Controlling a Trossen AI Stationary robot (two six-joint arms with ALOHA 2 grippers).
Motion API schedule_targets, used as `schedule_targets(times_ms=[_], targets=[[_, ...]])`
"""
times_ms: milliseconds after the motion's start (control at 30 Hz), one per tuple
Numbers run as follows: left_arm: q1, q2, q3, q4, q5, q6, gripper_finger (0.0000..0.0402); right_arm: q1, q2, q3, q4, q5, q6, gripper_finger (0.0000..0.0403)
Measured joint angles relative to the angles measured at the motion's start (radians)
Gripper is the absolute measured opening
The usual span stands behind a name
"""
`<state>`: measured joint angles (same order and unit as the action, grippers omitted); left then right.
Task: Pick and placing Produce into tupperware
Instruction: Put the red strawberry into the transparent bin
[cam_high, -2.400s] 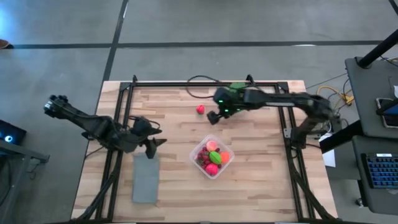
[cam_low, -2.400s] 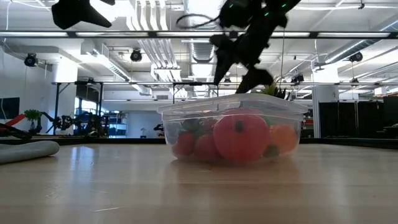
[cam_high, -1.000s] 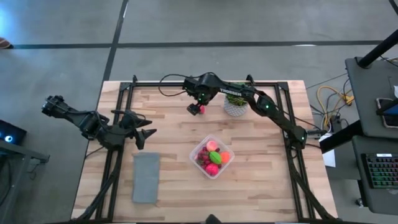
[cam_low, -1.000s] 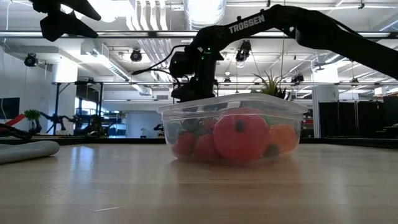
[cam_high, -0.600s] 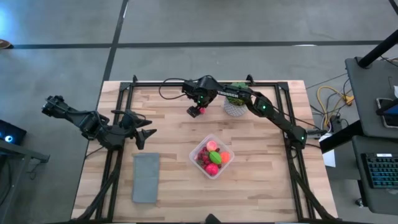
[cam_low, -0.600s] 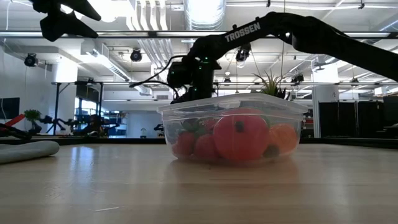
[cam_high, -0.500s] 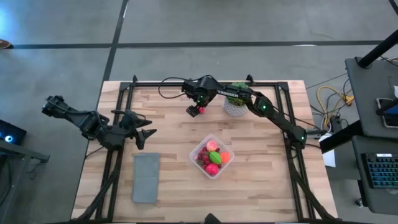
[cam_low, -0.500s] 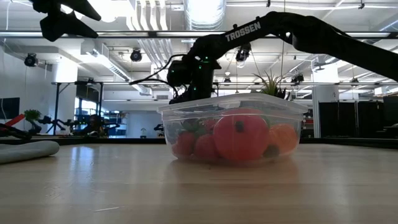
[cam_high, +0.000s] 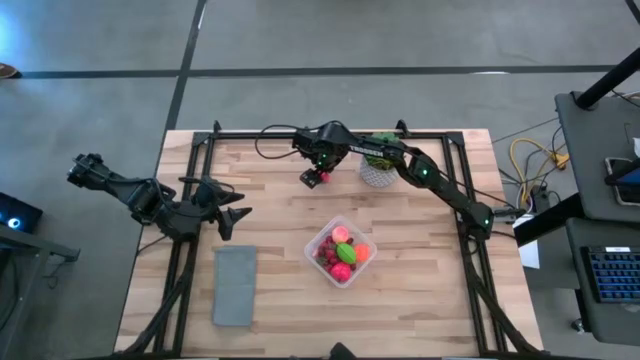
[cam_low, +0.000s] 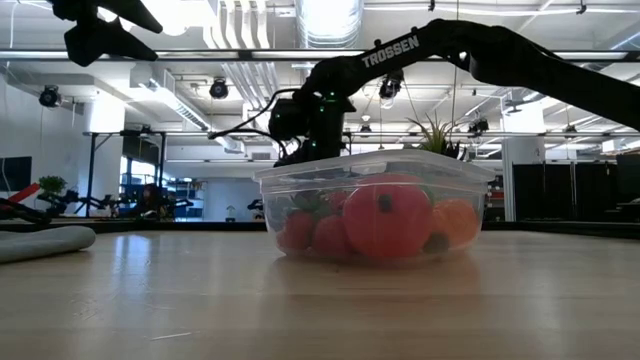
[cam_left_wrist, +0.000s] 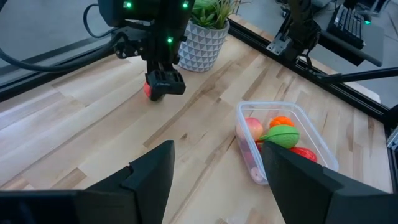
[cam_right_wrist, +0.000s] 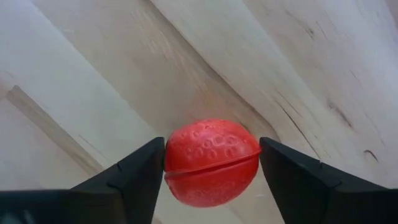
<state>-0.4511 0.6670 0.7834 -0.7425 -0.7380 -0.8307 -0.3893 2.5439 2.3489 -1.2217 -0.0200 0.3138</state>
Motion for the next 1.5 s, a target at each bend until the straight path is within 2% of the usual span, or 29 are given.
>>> schedule_targets(times_ms=[233,733,1000,1267,1500], targets=[[0.000,0.000,0.000,0.000,0.000,0.000,0.0228,0.000,-0.001,-0.008,0.000,0.031,0.000,0.0237],[0.000,0.000,0.000,0.000,0.000,0.004,0.0228,0.000,-0.002,-0.008,-0.001,0.023,0.000,0.0199],[0.000,0.000,0.000,0.000,0.000,0.005,0.0228,0.003,-0.017,0.005,-0.078,0.016,0.010,0.0195],[0.000,0.006,0.000,0.001,-0.001,0.005,0.0228,0.052,-0.156,0.006,-0.146,-0.062,0.028,0.0196],[0.000,0.040,0.000,0.034,-0.003,0.005,0.0228,0.224,-0.343,0.005,-0.318,-0.096,0.024,0.0198]])
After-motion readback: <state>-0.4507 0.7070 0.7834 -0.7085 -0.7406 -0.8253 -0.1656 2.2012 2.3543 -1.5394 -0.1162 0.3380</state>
